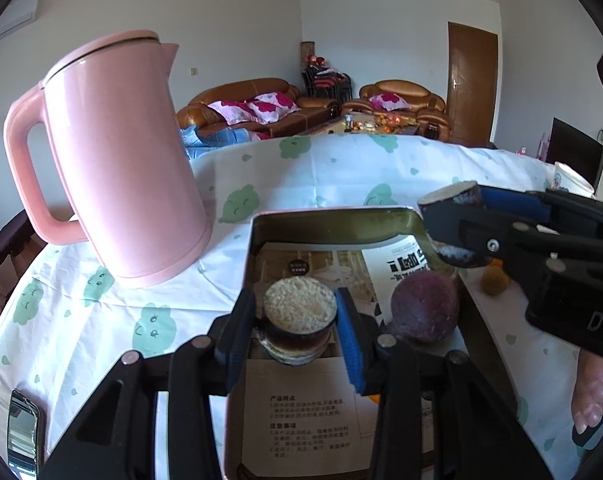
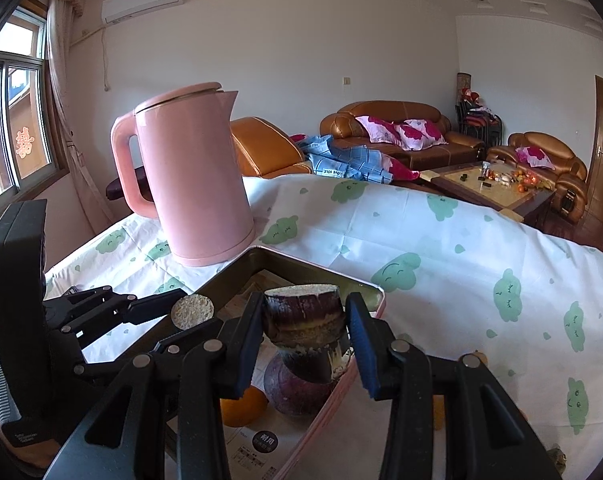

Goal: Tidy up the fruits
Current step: 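Lower the rice cake and stacked discs into the tin box and open both grippers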

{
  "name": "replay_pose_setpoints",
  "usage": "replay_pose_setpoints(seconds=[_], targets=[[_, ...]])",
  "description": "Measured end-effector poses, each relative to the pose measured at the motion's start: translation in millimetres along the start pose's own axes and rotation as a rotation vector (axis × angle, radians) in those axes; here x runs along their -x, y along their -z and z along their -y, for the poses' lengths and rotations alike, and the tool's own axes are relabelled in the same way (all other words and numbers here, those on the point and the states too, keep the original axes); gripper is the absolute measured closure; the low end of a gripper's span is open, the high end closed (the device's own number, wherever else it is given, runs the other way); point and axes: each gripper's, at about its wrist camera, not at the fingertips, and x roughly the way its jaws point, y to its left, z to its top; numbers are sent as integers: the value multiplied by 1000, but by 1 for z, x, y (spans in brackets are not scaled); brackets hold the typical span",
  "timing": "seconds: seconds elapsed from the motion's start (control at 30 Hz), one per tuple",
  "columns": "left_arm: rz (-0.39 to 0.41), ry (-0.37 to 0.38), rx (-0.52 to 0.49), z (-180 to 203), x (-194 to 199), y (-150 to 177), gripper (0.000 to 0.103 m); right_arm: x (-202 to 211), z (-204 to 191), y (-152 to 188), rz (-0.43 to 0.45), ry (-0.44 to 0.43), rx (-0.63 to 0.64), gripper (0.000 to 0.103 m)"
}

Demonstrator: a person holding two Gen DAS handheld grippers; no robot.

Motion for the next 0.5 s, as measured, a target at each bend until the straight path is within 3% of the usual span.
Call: replay_pose_setpoints(seconds=[0.5], targets=[[-33,7,8,-1,-15,2,60,-22,3,6,-40,-21,-22,59]])
